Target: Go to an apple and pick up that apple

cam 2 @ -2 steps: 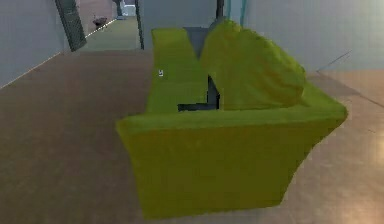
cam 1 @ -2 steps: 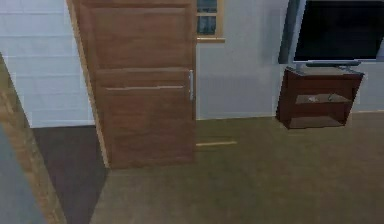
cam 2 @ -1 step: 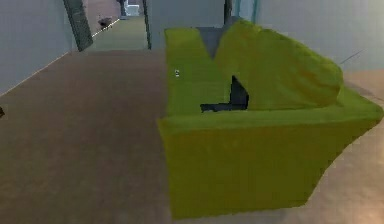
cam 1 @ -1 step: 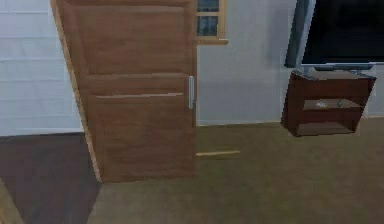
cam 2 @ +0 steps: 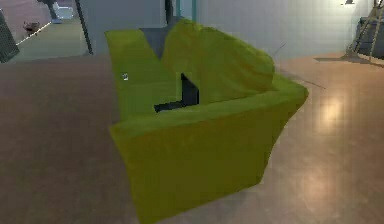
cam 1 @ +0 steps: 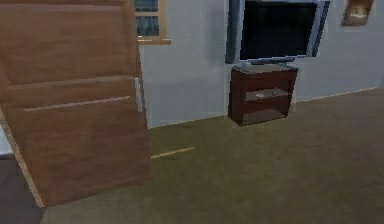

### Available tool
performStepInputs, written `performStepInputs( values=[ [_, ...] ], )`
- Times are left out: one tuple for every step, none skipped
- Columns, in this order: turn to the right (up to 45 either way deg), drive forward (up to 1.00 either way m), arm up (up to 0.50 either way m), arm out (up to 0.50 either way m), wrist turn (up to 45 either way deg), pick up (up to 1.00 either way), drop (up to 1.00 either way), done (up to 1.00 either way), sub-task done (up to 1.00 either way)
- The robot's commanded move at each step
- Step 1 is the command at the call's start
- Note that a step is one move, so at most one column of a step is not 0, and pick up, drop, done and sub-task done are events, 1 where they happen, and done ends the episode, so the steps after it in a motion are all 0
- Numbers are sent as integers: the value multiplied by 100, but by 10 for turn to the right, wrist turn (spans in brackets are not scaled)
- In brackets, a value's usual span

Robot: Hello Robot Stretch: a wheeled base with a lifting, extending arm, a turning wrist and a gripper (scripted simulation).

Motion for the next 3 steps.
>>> performStepInputs(
  values=[
    [0, 35, 0, 0, 0, 0, 0, 0, 0],
    [60, 0, 0, 0, 0, 0, 0, 0, 0],
    [0, 65, 0, 0, 0, 0, 0, 0, 0]
  ],
)
